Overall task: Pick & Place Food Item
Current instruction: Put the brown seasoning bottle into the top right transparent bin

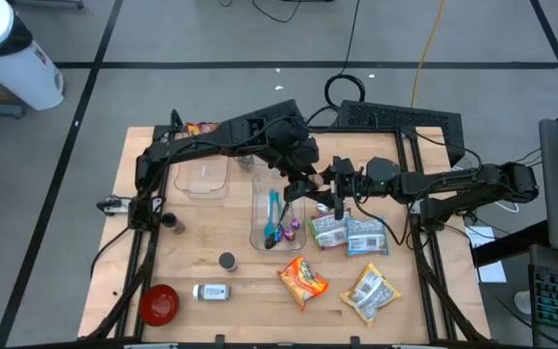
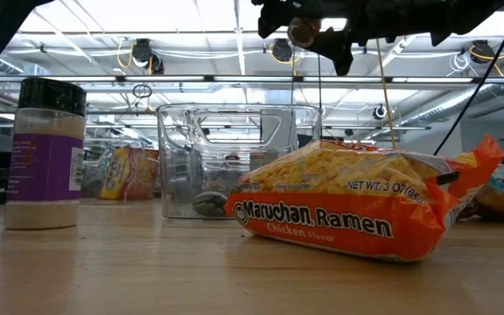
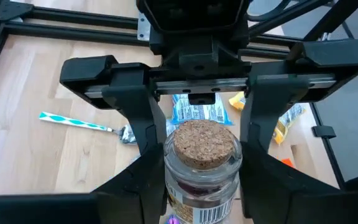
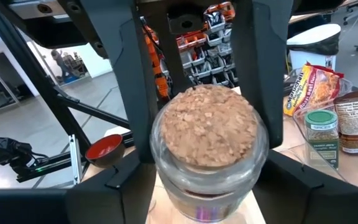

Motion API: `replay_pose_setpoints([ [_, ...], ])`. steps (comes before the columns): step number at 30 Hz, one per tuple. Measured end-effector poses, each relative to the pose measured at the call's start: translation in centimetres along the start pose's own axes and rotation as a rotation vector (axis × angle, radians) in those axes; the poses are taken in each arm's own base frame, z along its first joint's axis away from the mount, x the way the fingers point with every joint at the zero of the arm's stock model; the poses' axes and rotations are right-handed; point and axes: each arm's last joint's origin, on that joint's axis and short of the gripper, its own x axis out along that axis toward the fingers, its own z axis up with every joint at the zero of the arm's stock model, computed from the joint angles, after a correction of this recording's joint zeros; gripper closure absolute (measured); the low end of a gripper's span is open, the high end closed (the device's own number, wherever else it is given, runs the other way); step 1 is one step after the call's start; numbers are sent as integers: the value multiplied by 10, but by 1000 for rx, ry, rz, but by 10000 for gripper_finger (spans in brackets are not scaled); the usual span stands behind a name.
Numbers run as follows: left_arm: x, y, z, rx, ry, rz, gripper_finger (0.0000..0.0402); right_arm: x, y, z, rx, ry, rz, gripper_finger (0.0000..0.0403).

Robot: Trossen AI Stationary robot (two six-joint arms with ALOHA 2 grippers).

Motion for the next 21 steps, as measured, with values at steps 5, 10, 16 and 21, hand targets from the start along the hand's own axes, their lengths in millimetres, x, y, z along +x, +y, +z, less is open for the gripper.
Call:
replay_pose_setpoints([
  [5, 0, 1, 0, 0, -4, -10, 227, 0, 0, 1, -5, -8, 3, 171],
  [10, -2, 7, 0, -9, -4, -3, 227, 0, 0, 1, -10, -11, -3, 180],
  [16, -16, 21, 0, -56, -15, 25, 227, -4, -8, 6, -8, -17, -42, 174],
  [21, -33, 29, 1, -76, -38, 56, 227, -12, -15, 13, -5, -35, -74, 164],
])
